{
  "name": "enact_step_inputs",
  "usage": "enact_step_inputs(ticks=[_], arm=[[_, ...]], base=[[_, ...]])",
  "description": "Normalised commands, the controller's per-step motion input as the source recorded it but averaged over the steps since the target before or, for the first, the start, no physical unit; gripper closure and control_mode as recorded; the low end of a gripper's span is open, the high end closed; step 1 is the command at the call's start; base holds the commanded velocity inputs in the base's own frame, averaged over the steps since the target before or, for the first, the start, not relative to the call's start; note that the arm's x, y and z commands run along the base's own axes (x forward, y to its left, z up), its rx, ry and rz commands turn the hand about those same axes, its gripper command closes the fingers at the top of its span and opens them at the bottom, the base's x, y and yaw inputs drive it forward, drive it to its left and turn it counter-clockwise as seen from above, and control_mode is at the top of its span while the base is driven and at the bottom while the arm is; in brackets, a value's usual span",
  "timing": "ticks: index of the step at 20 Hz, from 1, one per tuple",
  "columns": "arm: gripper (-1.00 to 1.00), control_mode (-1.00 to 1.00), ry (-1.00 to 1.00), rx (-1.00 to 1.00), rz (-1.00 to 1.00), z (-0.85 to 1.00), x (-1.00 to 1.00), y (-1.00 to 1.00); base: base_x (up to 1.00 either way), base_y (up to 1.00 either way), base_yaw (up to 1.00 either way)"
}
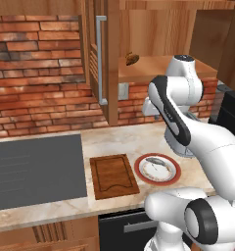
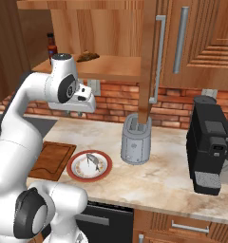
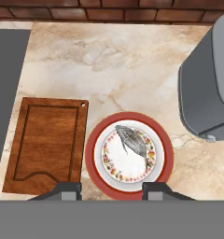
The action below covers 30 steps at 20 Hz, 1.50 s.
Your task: Pick the fish from the plate and place it on the cutting board. Then pick the condiment bottle from the cabinet and place it next to the cutting board.
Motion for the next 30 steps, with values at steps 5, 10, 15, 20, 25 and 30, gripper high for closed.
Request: enact_step_inputs(ticks=[5,10,15,20,25,30], arm=[[-1.00,-1.00,0.00,0.00,0.00,-0.03,0.00,0.00],[-1.00,-1.00,0.00,0.00,0.00,-0.10,0.00,0.00],[-1.00,-1.00,0.00,0.00,0.01,-0.18,0.00,0.00],[-1.00,-1.00,0.00,0.00,0.01,-0.20,0.00,0.00],[-1.00,-1.00,0.00,0.00,0.01,-0.20,0.00,-0.01],[-1.00,-1.00,0.00,0.00,0.00,-0.20,0.00,-0.01]], base=[[0.00,0.00,0.00],[0.00,0.00,0.00],[0.00,0.00,0.00],[0.00,0.00,0.00],[0.00,0.00,0.00],[0.00,0.00,0.00]])
